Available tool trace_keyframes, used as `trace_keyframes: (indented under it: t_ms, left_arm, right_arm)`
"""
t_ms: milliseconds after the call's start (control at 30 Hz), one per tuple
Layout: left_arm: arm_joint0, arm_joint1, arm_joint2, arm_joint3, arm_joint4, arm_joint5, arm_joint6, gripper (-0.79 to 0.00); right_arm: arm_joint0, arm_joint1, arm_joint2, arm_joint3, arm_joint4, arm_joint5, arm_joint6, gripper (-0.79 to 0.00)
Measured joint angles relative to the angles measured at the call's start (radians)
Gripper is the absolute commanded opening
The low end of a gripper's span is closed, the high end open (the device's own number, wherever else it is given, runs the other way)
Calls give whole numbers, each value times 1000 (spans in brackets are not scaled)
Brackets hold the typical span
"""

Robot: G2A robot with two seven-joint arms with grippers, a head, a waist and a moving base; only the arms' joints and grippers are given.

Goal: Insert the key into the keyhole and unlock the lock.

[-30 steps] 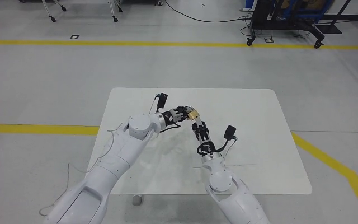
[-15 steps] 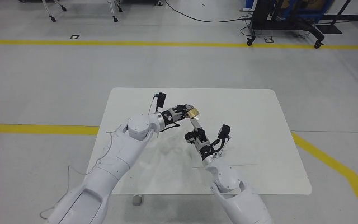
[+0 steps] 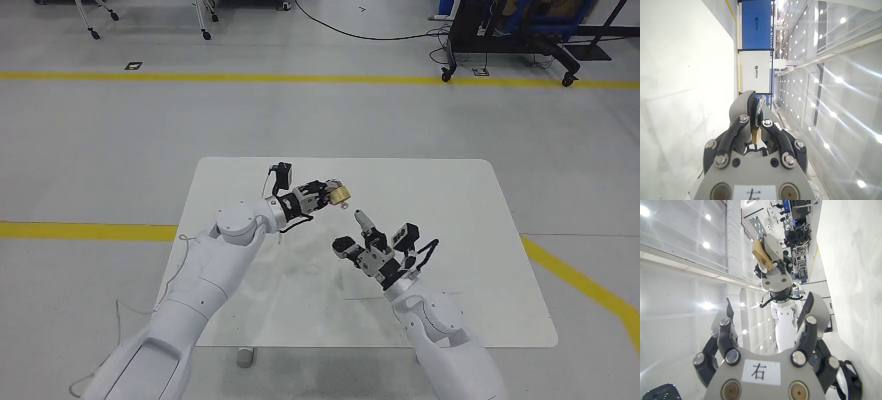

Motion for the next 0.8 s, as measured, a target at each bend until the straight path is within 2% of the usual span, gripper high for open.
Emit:
trace_keyframes:
  t_ms: [233, 433, 500, 667, 800]
  left_arm:
    - [2, 1, -1, -4, 21, -10, -34, -785]
    - [4, 0, -2, -7, 35, -11, -41, -785]
    - [4, 0, -1, -8, 41, -10, -42, -785]
    - [5, -2, 2, -11, 56, -9, -44, -785]
    - [5, -3, 8, -13, 74, -7, -46, -785]
  right_arm:
    - [34, 1, -2, 39, 21, 10, 8, -474]
    - [47, 0, -6, 54, 29, -1, -3, -499]
    - [47, 0, -6, 55, 24, -7, -11, -523]
    - [47, 0, -6, 59, 10, -21, -42, -640]
    - [50, 1, -9, 63, 4, -19, -56, -640]
